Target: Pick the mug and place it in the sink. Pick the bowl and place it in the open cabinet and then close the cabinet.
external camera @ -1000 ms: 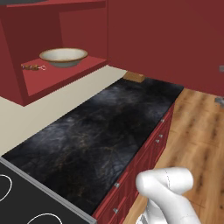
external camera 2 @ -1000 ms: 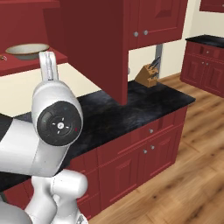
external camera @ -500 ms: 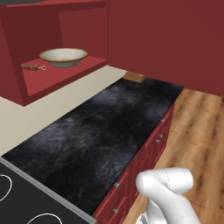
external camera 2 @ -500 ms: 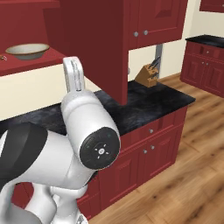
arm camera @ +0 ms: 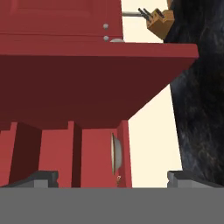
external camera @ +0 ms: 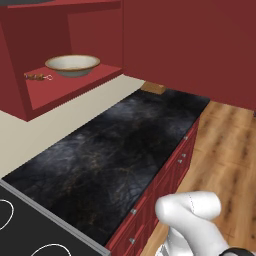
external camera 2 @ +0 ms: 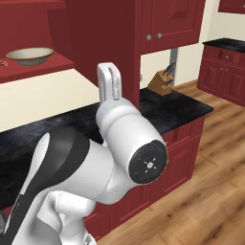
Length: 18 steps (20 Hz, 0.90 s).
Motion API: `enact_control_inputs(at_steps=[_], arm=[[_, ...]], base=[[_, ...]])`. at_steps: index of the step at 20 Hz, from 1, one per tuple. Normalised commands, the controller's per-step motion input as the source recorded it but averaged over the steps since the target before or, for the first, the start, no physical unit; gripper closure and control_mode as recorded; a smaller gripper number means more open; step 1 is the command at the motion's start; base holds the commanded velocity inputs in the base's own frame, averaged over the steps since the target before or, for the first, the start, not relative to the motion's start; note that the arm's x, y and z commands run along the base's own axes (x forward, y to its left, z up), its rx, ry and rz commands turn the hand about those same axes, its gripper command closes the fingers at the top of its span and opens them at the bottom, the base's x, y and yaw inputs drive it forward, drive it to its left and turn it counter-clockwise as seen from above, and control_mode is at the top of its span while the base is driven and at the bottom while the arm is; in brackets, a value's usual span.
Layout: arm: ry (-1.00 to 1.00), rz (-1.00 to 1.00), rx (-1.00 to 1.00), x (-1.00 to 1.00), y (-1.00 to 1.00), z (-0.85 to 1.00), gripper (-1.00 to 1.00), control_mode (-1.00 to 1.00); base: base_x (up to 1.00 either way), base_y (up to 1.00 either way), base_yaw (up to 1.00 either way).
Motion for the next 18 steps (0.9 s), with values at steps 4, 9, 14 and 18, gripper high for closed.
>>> enact_control_inputs(at_steps=[4,9,14,18], arm=[[0.0,0.0,0.0,0.37,-0.3,0.0,-1.0,-1.0],[-0.02,0.03,0.0,0.39,-0.25,0.0,-1.0,-1.0],[-0.02,0.03,0.0,0.38,-0.29,0.0,-1.0,-1.0],[-0.02,0.04,0.0,0.39,-0.24,0.0,-1.0,-1.0]], base=[[0.0,0.0,0.0],[0.0,0.0,0.0],[0.0,0.0,0.0],[0.0,0.0,0.0]])
